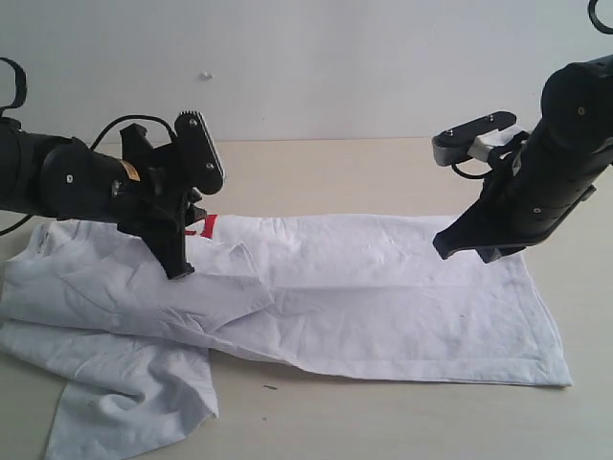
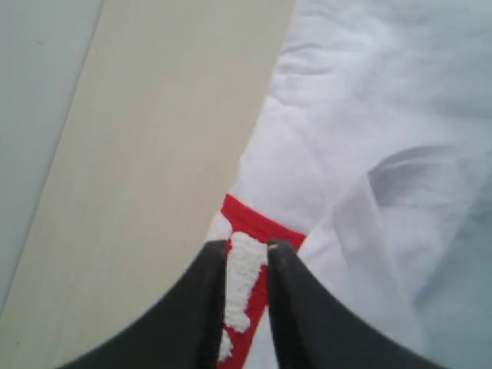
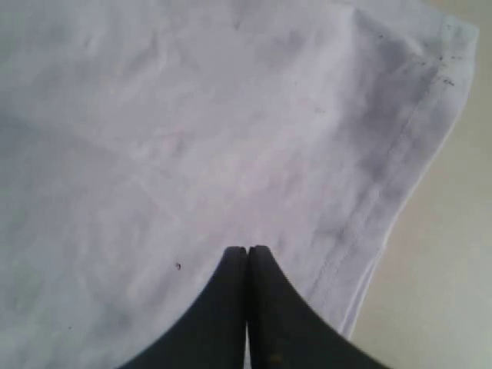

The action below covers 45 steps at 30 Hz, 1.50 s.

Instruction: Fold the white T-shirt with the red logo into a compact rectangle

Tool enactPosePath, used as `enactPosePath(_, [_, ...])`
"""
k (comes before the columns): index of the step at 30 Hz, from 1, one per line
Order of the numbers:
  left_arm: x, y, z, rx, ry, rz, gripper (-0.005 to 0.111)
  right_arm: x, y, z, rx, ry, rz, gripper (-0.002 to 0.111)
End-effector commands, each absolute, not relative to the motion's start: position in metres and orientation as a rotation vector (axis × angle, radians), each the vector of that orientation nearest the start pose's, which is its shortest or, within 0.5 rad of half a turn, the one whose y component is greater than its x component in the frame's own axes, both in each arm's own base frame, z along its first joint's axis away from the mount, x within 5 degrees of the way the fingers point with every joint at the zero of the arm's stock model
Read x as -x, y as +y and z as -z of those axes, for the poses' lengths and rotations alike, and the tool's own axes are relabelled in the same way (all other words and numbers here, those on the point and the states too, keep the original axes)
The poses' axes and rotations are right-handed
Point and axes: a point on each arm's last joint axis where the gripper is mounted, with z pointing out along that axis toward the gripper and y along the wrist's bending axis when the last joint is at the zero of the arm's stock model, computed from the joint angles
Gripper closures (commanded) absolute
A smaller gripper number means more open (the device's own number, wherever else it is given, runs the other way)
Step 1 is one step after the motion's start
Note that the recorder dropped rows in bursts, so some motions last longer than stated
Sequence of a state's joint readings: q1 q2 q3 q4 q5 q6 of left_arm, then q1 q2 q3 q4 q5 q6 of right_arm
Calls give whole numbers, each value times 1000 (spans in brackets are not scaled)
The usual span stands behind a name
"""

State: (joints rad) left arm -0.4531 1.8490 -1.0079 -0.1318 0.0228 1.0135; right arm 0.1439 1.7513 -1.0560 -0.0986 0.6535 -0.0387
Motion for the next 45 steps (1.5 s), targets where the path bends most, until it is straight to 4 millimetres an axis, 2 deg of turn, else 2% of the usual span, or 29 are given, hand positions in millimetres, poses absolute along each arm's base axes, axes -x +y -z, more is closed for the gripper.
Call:
enactPosePath(1, [-346, -166, -171, -1339, 1843, -201, 54, -333, 42, -185, 332, 2778, 58, 108])
enactPosePath(4, [-346, -165, -172, -1321, 1859, -191, 39, -333, 42, -185, 332, 2778, 58, 108])
enactPosePath(6, [-343, -165, -169, -1314, 1911, -157, 38, -333, 42, -185, 332, 2780, 58, 108])
enactPosePath(8, [-339, -163, -164, -1355, 1964, -129, 42, -332, 42, -185, 333, 2782, 59, 108])
enactPosePath(11, [-335, -155, -158, -1429, 2046, -96, 64, -332, 42, -185, 333, 2784, 59, 108])
enactPosePath(15, [-332, -136, -151, -1478, 2167, -63, 106, -332, 42, -185, 333, 2784, 59, 108])
enactPosePath(20, [-330, -120, -147, -1487, 2261, -33, 107, -333, 43, -185, 330, 2781, 56, 108])
enactPosePath(23, [-332, -121, -144, -1481, 2257, -40, 107, -332, 43, -185, 330, 2783, 56, 108])
enactPosePath(28, [-335, -122, -127, -1492, 2278, -38, 107, -332, 43, -185, 330, 2785, 56, 108])
enactPosePath(34, [-345, -124, -118, -1394, 2241, -73, 107, -333, 43, -185, 330, 2778, 56, 108])
enactPosePath(39, [-346, -136, -117, -1395, 2180, -92, 107, -334, 43, -186, 329, 2760, 53, 108])
enactPosePath(45, [-345, -161, -113, -1413, 2061, -125, 107, -334, 43, -186, 328, 2758, 53, 108])
